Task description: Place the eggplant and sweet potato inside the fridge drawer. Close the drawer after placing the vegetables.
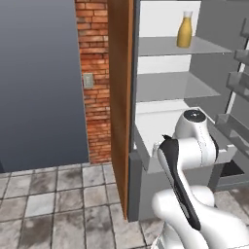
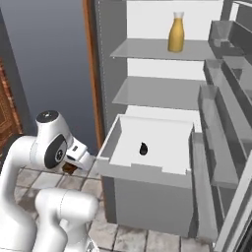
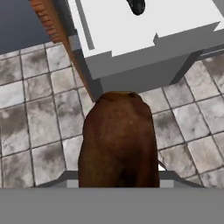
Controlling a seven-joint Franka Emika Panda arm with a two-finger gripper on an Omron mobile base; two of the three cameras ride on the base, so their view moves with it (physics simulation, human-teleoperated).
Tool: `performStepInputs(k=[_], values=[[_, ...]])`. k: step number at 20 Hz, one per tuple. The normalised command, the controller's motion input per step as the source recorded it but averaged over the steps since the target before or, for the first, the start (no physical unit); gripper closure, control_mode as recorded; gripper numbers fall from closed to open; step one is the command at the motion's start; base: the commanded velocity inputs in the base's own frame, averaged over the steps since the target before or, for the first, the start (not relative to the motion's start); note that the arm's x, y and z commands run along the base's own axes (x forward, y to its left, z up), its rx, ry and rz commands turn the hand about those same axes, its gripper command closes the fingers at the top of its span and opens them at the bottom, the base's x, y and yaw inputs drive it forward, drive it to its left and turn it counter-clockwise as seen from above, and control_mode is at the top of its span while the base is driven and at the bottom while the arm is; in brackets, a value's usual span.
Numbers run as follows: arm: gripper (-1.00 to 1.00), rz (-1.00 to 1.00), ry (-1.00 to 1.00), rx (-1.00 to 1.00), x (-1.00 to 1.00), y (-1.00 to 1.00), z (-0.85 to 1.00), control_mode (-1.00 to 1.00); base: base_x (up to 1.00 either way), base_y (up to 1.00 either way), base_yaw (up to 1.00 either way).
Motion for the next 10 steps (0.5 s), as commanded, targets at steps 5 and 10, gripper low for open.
performStepInputs(k=[5,10], values=[[1.0,0.0,0.0,0.0,0.0,0.0,0.0,1.0,0.57,0.46,-0.31],[1.0,0.0,0.0,0.0,0.0,0.0,0.0,1.0,0.05,0.1,-0.47]])
